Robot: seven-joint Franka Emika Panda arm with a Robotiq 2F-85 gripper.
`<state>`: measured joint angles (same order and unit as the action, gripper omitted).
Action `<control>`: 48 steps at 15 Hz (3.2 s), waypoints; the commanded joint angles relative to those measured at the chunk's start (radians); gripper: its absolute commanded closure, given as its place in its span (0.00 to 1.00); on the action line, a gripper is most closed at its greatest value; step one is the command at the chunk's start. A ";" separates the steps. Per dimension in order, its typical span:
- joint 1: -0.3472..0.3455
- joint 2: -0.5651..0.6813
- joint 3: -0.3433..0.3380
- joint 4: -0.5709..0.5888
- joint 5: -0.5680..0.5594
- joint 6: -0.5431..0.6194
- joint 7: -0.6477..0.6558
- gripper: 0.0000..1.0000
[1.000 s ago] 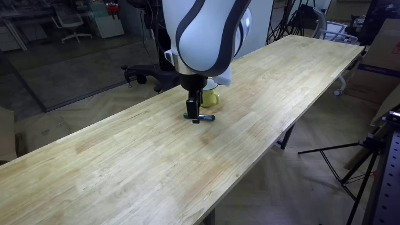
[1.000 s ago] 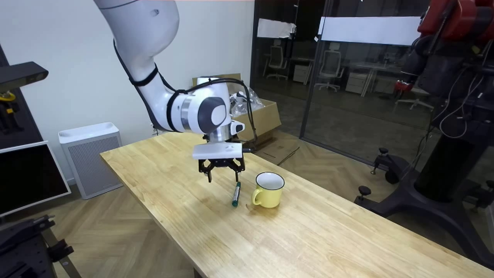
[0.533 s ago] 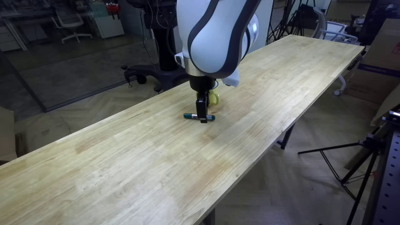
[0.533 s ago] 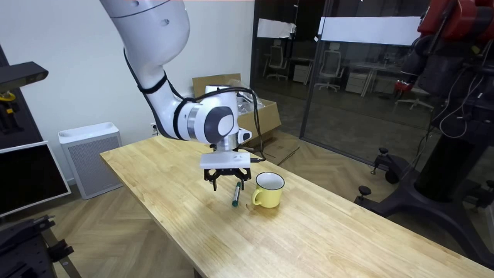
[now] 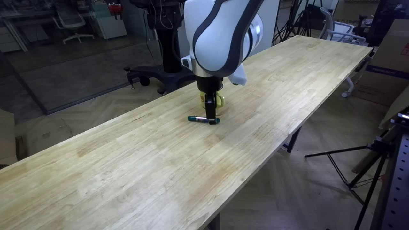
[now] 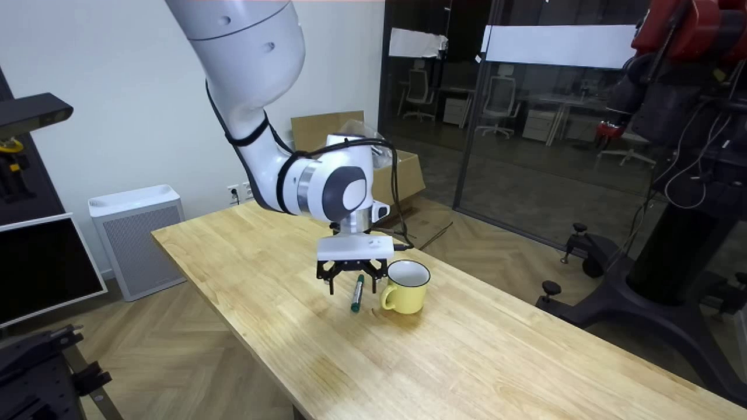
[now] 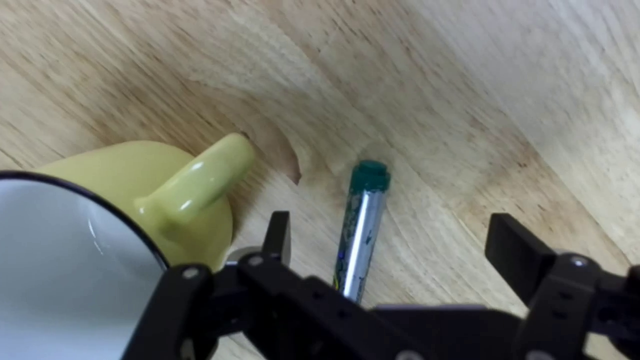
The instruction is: Take the marker from the table and place it in the yellow cup
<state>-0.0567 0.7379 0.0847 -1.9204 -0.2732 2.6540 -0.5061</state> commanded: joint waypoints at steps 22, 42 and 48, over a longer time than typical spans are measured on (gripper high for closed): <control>0.024 0.142 0.019 0.230 0.004 -0.155 -0.008 0.95; 0.024 -0.411 0.019 -0.187 0.128 -0.212 0.024 0.79; 0.027 -0.424 -0.002 -0.210 0.114 -0.155 0.074 0.95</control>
<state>-0.0388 0.3095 0.1090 -2.1369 -0.1483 2.4458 -0.4825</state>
